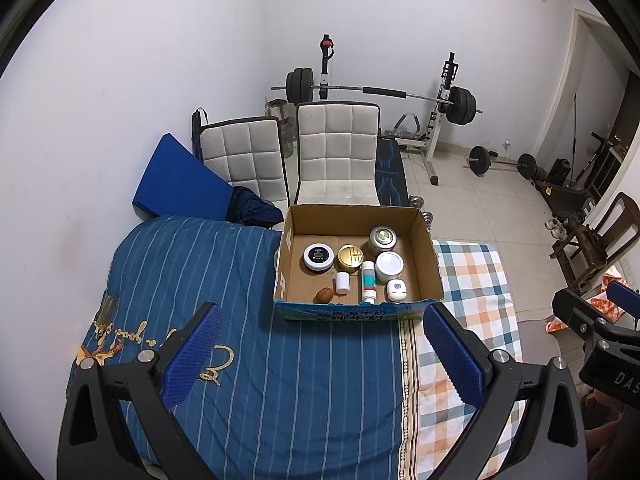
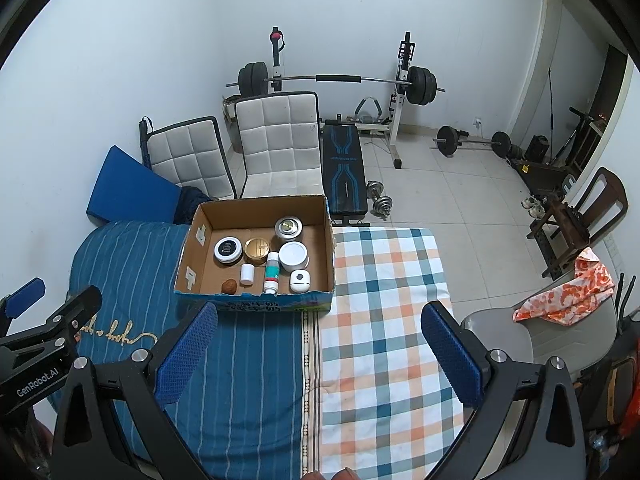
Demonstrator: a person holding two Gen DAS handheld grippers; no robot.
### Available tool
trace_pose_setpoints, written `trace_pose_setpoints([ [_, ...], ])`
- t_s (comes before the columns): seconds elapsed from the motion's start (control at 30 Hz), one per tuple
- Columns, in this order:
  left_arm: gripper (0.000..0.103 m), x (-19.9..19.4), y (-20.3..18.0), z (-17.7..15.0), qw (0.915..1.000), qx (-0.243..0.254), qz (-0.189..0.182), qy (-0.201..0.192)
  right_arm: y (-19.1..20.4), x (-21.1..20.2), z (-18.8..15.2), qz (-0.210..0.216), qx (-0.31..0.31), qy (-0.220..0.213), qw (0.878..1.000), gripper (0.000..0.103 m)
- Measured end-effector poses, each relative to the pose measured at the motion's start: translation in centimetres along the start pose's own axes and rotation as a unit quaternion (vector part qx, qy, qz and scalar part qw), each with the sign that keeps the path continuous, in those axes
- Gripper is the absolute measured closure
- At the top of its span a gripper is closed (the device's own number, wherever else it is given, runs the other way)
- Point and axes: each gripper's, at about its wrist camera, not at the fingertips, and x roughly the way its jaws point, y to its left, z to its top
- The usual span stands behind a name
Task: Organize rigid objects
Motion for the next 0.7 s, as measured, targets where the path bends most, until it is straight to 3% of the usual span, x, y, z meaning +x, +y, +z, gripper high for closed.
trace_pose_setpoints([
  [0.7,0.0,-0.03,0.0,-0.28,0.9999,-0.01,0.001,-0.011,-0.17,-0.62,0.41,0.0,-0.005,-0.001,1.0,0.0],
])
